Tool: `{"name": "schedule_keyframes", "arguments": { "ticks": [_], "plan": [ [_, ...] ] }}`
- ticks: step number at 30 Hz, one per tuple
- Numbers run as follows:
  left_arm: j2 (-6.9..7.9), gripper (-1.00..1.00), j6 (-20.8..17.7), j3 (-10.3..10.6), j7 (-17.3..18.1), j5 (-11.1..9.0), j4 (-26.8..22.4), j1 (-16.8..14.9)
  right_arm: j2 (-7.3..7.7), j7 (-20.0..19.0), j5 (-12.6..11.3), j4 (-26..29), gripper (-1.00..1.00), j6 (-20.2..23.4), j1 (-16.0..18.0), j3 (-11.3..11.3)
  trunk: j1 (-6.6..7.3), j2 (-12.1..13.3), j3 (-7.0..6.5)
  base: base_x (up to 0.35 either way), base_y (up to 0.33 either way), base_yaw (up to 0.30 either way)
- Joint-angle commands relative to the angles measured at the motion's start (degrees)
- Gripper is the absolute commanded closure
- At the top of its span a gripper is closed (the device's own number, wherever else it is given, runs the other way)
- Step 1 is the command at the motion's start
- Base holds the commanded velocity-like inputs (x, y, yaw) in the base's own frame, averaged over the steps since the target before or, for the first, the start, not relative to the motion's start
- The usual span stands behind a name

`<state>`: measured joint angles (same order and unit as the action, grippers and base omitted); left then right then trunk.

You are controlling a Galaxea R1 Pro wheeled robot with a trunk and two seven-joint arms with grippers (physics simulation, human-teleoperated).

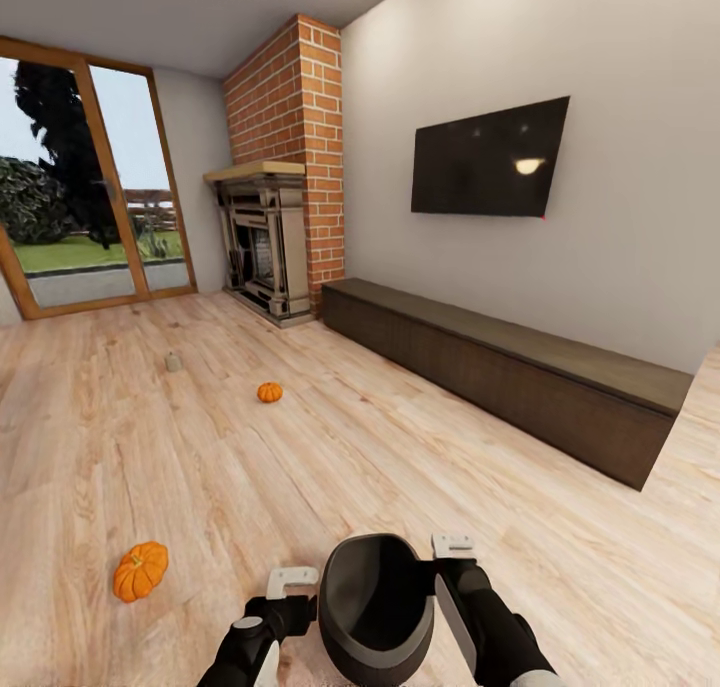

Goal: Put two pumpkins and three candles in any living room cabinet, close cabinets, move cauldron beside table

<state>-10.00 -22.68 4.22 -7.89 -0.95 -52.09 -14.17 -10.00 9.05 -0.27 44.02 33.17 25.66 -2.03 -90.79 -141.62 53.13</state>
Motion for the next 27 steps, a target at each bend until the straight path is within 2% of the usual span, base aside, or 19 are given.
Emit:
{"name": "schedule_keyframes", "arguments": {
  "ticks": [1, 5, 11, 18, 27],
  "plan": [
    [0.0, -1.0, 0.0, 0.0, 0.0, -0.2, 0.0, 0.0, 0.0, 0.0, 0.0, -0.1, -1.0, 0.0, 0.1, 0.0, -0.23, -0.4, 0.19, 0.0, 0.0, 0.0],
    [0.0, -1.0, 0.2, 0.4, 0.0, -2.1, -0.3, -0.1, 0.0, 0.0, 0.0, -1.2, -1.0, -0.1, 0.5, -0.1, -0.91, -1.6, 0.95, 0.0, 0.0, 0.0],
    [0.0, -1.0, 0.4, 1.8, 0.0, -2.7, -0.5, -0.1, 0.0, 0.0, 0.0, -1.5, -1.0, -0.2, 0.5, -0.2, -1.07, -1.7, 2.27, 0.0, 0.0, 0.0],
    [0.0, -1.0, 0.5, 3.2, 0.5, -2.8, -0.5, -0.1, 0.0, 0.0, 0.0, -1.6, -1.0, -0.3, 0.5, -0.2, -1.07, -1.7, 2.27, 0.0, 0.0, 0.0],
    [0.0, -1.0, 0.4, 3.3, 0.6, -2.8, -0.8, -0.1, 0.0, -0.2, 0.1, -1.6, -1.0, -0.3, 0.5, -0.2, -1.07, -1.7, 2.27, 0.119, -0.039, 0.0]
  ]
}}
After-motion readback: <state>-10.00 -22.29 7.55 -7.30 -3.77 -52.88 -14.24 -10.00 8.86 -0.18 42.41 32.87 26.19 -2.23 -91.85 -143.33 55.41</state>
